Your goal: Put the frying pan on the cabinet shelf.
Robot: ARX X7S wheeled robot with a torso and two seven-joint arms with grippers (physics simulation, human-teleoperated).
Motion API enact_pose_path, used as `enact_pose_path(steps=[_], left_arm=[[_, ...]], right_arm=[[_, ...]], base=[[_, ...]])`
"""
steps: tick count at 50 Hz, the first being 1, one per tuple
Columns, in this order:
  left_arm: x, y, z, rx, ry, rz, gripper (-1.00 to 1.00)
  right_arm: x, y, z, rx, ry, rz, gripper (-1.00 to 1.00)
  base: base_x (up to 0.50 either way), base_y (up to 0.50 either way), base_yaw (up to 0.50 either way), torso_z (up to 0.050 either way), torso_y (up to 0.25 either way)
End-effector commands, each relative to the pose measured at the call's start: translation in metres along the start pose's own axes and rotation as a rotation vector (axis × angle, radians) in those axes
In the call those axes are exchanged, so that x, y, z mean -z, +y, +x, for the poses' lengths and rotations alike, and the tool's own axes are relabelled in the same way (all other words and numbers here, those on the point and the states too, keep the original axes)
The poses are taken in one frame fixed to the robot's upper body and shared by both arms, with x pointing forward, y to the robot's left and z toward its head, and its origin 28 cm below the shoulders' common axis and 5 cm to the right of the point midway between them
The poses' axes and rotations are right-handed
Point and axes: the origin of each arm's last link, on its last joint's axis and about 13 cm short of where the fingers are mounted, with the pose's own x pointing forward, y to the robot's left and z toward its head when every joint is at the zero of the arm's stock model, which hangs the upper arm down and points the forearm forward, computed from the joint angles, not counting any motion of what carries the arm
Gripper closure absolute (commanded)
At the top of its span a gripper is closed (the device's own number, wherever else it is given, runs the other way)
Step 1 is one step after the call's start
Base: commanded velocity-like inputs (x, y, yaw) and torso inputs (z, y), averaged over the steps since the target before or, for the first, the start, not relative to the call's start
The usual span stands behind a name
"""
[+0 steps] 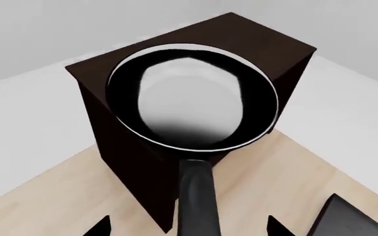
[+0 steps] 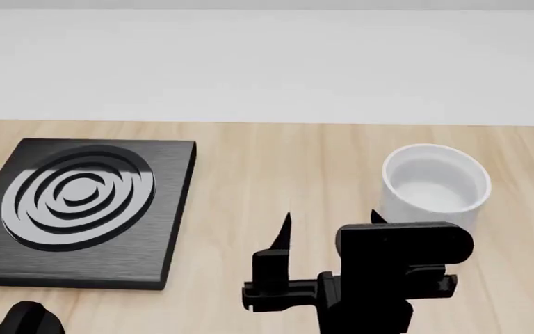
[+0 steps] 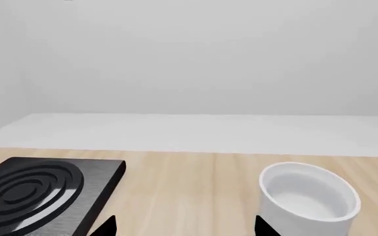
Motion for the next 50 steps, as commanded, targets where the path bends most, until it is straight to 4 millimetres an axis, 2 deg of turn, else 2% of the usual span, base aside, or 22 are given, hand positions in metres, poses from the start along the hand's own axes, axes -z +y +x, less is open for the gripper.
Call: enact_pose_path(steps=[1,16,28,39,44,50], left_arm=[[-0.02,-0.002,-0.012,0.03,-0.053,0.031,-1.0],[-0.04,0.012,-0.021,0.049,-0.114,0.088,-1.0],[-0.043,0.024,-0.046,0.06,-0.154,0.102,-1.0],[-0.031,0.026,-0.07,0.107,-0.182,0.12,-1.0],[-0.017,0.025,-0.081,0.171,-0.205,0.127,-1.0],[-0.006,0.026,-0.081,0.238,-0.223,0.155,-1.0]], right_arm=[[-0.001,0.0,-0.002,-0.001,-0.009,0.005,-1.0],[-0.005,0.0,-0.006,0.0,-0.028,0.01,-1.0],[-0.004,0.001,-0.01,-0.003,-0.035,0.012,-1.0],[-0.001,0.002,-0.021,-0.004,-0.043,0.018,-1.0],[0.0,0.003,-0.03,-0.003,-0.053,0.019,-1.0],[-0.005,0.003,-0.035,-0.004,-0.071,0.014,-1.0]], base=[[0.0,0.0,0.0,0.0,0.0],[0.0,0.0,0.0,0.0,0.0],[0.0,0.0,0.0,0.0,0.0],[0.0,0.0,0.0,0.0,0.0],[0.0,0.0,0.0,0.0,0.0],[0.0,0.0,0.0,0.0,0.0]])
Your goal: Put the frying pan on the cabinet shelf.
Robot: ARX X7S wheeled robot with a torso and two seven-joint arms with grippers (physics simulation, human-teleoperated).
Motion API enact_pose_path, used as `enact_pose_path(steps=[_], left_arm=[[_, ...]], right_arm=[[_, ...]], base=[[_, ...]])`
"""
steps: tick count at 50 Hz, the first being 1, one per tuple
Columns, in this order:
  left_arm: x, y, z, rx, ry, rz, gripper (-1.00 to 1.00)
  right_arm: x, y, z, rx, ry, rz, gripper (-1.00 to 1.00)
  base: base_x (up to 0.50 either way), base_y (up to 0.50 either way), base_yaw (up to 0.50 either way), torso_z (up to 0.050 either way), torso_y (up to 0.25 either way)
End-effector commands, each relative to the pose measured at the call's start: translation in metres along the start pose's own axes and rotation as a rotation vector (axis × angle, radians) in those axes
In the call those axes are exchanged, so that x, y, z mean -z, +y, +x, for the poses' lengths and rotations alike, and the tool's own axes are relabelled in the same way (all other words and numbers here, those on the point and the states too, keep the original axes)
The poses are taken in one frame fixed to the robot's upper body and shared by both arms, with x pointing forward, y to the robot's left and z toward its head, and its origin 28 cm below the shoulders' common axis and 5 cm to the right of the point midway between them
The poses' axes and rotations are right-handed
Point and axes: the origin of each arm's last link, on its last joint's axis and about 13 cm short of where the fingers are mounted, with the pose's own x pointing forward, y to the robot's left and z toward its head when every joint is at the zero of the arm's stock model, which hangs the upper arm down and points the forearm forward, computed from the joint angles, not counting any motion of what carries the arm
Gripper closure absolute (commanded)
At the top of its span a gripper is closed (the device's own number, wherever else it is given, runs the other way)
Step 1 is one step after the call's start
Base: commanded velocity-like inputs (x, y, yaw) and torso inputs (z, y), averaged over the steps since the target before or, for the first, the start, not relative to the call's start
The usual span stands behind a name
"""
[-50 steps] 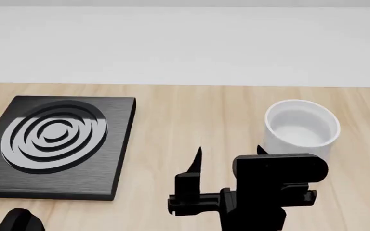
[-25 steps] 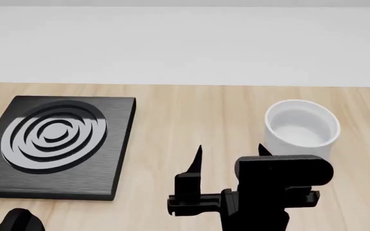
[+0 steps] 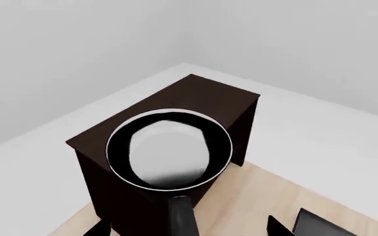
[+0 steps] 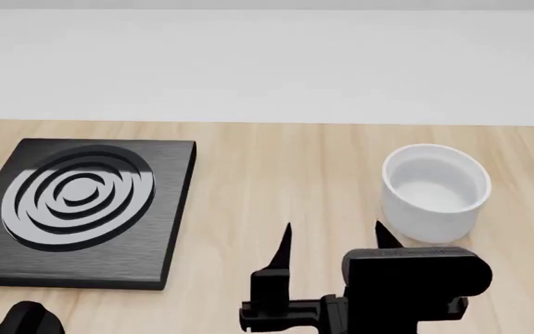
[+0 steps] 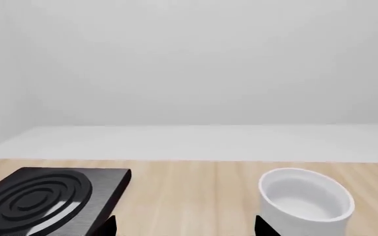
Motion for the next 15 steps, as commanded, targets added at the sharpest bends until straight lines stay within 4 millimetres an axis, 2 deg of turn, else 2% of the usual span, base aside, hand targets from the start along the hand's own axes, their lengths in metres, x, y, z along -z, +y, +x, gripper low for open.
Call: enact_pose_path(steps=[1,15], left_arm=[[0.017,-0.003,-0.019,0.102,-0.043,0.029,-1.0],[0.028,-0.005,-0.044,0.209,-0.079,0.031,-1.0]], right_arm=[[-0.004,0.001,-0.011,-0.001,-0.025,-0.002,-1.0],[-0.007,0.0,-0.022,0.007,-0.032,-0.002,-1.0]], base=[[0.0,0.0,0.0,0.0,0.0],[0.0,0.0,0.0,0.0,0.0]])
